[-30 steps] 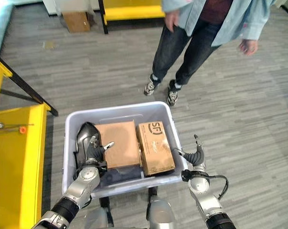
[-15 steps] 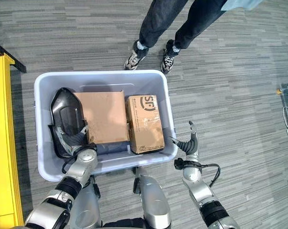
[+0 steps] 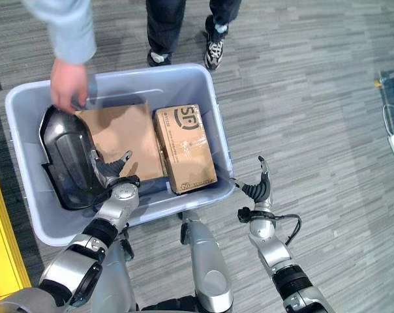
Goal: Move parts from the plastic box to the shelf.
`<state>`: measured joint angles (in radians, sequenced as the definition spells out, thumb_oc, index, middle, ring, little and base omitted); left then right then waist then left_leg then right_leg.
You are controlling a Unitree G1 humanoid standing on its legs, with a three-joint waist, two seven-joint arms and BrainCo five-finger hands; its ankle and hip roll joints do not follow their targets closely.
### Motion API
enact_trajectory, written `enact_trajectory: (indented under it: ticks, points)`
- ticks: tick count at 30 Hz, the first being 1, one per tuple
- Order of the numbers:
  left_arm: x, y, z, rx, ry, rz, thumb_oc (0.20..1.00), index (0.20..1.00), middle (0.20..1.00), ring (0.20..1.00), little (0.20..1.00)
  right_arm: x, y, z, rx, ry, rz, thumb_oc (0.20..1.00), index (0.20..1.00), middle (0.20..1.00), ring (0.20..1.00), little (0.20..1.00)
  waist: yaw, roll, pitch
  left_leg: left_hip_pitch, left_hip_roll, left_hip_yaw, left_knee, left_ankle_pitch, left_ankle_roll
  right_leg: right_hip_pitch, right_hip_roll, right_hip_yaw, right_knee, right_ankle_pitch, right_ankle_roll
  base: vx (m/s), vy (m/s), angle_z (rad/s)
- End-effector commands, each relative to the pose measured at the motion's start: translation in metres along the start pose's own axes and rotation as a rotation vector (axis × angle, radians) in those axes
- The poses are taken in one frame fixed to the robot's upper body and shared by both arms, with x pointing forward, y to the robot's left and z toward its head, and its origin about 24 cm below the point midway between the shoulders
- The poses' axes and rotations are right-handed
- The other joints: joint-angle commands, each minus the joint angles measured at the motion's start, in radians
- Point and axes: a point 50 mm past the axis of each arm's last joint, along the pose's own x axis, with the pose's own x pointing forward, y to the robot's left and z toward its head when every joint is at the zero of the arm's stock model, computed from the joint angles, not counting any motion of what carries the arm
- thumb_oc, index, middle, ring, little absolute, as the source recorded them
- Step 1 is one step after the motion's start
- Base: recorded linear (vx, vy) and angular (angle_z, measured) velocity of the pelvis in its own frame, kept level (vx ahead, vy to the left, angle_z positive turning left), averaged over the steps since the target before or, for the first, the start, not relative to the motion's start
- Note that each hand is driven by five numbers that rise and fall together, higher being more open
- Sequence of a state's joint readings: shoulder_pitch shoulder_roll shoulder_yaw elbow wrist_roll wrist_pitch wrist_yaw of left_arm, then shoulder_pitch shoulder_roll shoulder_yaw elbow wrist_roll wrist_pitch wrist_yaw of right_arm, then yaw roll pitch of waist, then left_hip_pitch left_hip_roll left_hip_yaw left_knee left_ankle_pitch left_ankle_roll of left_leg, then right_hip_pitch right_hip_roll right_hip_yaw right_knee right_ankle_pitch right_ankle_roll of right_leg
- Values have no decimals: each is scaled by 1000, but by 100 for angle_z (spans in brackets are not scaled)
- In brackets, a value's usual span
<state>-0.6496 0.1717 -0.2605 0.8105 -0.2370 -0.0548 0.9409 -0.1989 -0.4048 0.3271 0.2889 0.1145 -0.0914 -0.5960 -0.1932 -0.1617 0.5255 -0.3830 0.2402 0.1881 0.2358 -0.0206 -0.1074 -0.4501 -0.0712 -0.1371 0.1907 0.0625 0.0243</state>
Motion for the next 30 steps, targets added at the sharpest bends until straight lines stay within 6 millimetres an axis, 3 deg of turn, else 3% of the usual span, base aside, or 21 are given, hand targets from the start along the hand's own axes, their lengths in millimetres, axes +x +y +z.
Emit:
enact_trajectory:
  ticks: [1,7,17,21,25,30]
  points:
    - [0,-13,16,52,-101,-97,1000,1000,1000,1000,1000,12,-17,32,-6,-148,-24,1000,1000,1000,1000,1000,-12,-28,-6,-109,35,35,52,88,11,-37,-7,8,133,-76,32,-27,107,-12]
    - [3,-17,17,90,-137,-156,1000,1000,1000,1000,1000,17,-19,39,-14,-170,-32,1000,1000,1000,1000,1000,-34,-27,-6,-162,33,46,65,90,10,-106,-9,20,158,-75,30,-34,48,-10]
    - [-31,-44,39,199,-454,-331,1000,1000,1000,1000,1000,15,-19,39,-15,-185,0,1000,1000,1000,1000,1000,-41,-14,-6,-162,20,57,35,102,12,-121,-13,31,145,-62,33,-11,13,-1]
    - [-37,-43,40,196,-511,-330,1000,1000,1000,1000,1000,12,-18,42,-14,-241,3,1000,1000,1000,1000,1000,-32,0,-6,-138,15,54,10,110,11,-99,-17,28,128,-59,35,-29,0,-5]
    - [-39,-37,41,149,-548,-301,1000,1000,1000,1000,1000,9,-18,59,-12,-355,20,1000,1000,1000,1000,1000,-20,18,-6,-92,8,48,-27,120,9,-58,-24,23,102,-58,39,-36,-20,6]
    - [-45,-30,41,94,-592,-317,1000,1000,1000,1000,1000,5,-18,53,-16,-349,32,1000,1000,1000,1000,1000,1,42,-6,-36,-2,46,-54,121,10,-2,-33,13,78,-60,41,-8,-20,2]
